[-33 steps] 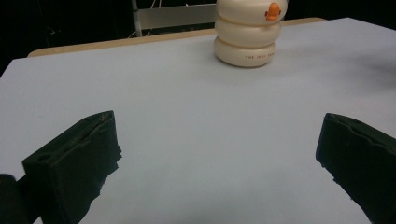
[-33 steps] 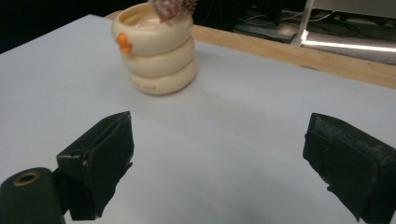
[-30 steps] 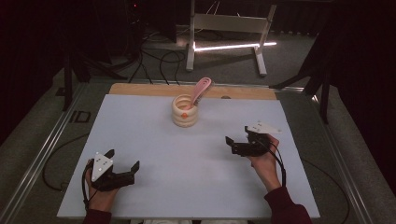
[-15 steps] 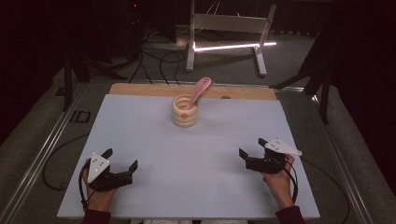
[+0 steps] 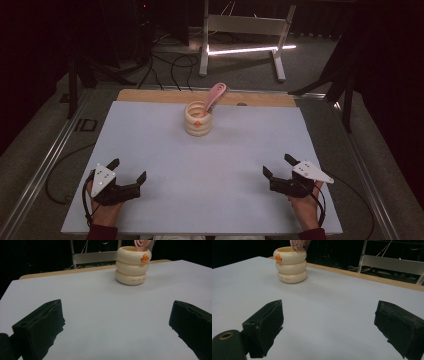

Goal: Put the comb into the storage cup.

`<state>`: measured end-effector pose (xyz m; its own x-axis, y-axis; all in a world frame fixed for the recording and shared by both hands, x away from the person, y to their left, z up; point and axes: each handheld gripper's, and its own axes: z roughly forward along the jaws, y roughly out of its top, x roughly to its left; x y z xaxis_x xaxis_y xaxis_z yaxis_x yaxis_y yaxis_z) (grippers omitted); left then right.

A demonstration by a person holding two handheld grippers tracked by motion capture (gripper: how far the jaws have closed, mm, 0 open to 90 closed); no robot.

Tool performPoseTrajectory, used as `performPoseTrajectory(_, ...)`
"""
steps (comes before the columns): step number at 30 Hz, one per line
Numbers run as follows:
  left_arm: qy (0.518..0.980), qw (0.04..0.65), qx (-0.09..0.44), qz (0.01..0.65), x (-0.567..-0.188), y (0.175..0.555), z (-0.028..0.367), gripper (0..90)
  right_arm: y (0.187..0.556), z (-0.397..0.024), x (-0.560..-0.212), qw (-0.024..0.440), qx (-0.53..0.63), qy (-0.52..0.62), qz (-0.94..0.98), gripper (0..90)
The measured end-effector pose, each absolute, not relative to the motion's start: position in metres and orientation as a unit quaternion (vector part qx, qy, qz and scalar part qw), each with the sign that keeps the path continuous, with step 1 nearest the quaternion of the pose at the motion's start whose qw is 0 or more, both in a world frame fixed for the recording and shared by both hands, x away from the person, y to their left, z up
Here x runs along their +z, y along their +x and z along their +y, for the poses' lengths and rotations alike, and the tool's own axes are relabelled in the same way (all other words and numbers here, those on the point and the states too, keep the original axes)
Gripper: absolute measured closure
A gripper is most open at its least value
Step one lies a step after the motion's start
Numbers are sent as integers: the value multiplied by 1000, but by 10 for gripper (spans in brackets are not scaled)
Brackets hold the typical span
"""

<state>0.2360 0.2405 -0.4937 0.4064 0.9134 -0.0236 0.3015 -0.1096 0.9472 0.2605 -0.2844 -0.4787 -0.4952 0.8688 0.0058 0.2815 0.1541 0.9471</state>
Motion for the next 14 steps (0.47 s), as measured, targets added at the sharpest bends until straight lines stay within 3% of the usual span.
performPoseTrajectory(14, 671, 491, 316, 457, -494, 234, 246, 1, 258, -284, -485, 273, 511, 405, 707, 86)
